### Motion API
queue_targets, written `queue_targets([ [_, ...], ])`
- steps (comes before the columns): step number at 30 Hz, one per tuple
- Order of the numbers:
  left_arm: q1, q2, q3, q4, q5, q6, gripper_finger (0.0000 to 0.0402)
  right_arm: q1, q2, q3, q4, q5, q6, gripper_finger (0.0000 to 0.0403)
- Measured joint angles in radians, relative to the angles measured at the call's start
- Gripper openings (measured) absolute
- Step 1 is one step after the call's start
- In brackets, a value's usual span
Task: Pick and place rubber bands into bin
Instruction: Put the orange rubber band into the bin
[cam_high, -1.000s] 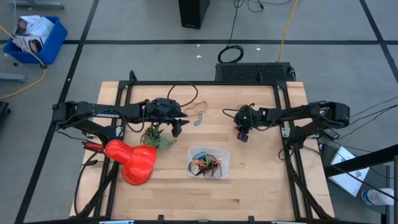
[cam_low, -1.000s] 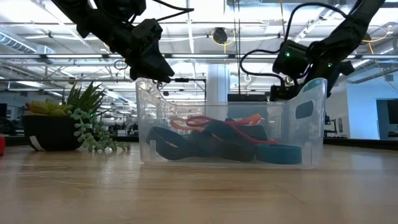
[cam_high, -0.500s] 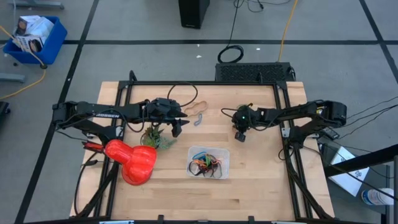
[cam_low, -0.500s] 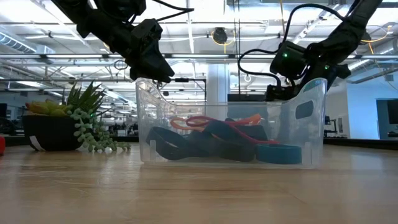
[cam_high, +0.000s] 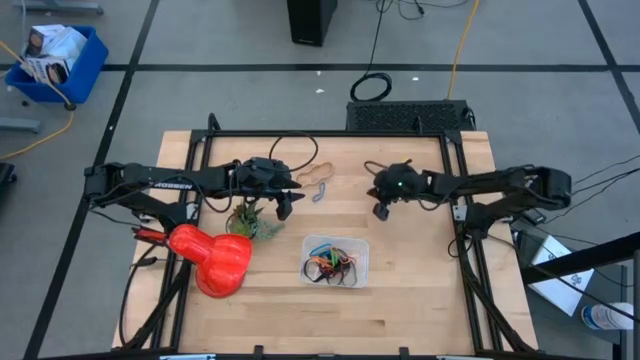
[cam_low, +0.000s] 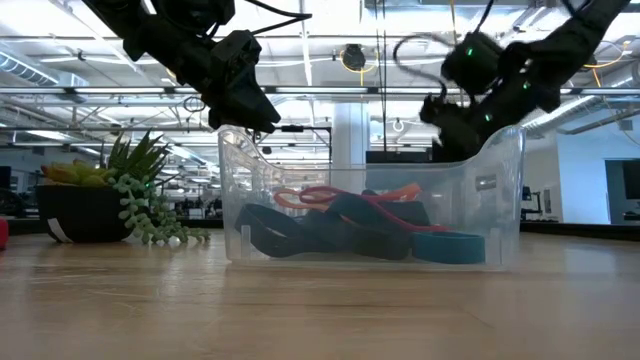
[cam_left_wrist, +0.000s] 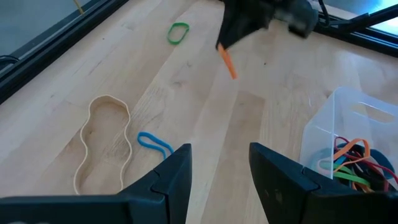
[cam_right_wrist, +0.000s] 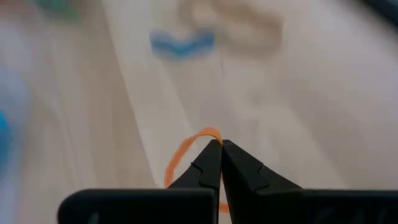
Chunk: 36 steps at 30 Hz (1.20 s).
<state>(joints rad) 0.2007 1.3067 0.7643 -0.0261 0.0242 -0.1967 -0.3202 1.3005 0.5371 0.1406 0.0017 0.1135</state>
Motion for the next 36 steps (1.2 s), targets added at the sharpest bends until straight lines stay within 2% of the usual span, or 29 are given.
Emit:
queue_targets([
  [5, 0.000, 0.000, 0.000, 0.000, 0.000, -0.001, 0.0168, 0.001, -0.118, 0.001, 0.163, 0.000, 0.022, 0.0001],
  [10, 0.000, 0.000, 0.000, 0.002, 0.000, -0.008, 0.0168, 0.013, -0.232, 0.001, 0.376, 0.000, 0.125, 0.0000],
  [15, 0.000, 0.000, 0.000, 0.002, 0.000, -0.008, 0.0168, 0.061, -0.304, 0.002, 0.573, -0.032, 0.104, 0.0000],
  [19, 0.000, 0.000, 0.000, 0.002, 0.000, -0.009, 0.0168, 0.090, -0.335, 0.002, 0.665, -0.108, 0.089, 0.0000],
  [23, 0.000, 0.000, 0.000, 0.002, 0.000, -0.009, 0.0168, 0.121, -0.344, 0.010, 0.676, -0.110, 0.076, 0.0000],
  [26, 0.000, 0.000, 0.000, 0.002, 0.000, -0.009, 0.0168, 0.140, -0.344, 0.040, 0.646, -0.109, 0.073, 0.0000],
  [28, 0.000, 0.000, 0.000, 0.003, 0.000, -0.009, 0.0168, 0.159, -0.344, 0.083, 0.562, -0.110, 0.045, 0.0000],
  [32, 0.000, 0.000, 0.000, 0.003, 0.000, -0.009, 0.0168, 0.223, -0.321, 0.239, 0.262, -0.108, -0.063, 0.0000],
  [36, 0.000, 0.000, 0.000, 0.005, 0.000, -0.009, 0.0168, 0.285, -0.238, 0.444, -0.070, -0.105, -0.109, 0.0000],
])
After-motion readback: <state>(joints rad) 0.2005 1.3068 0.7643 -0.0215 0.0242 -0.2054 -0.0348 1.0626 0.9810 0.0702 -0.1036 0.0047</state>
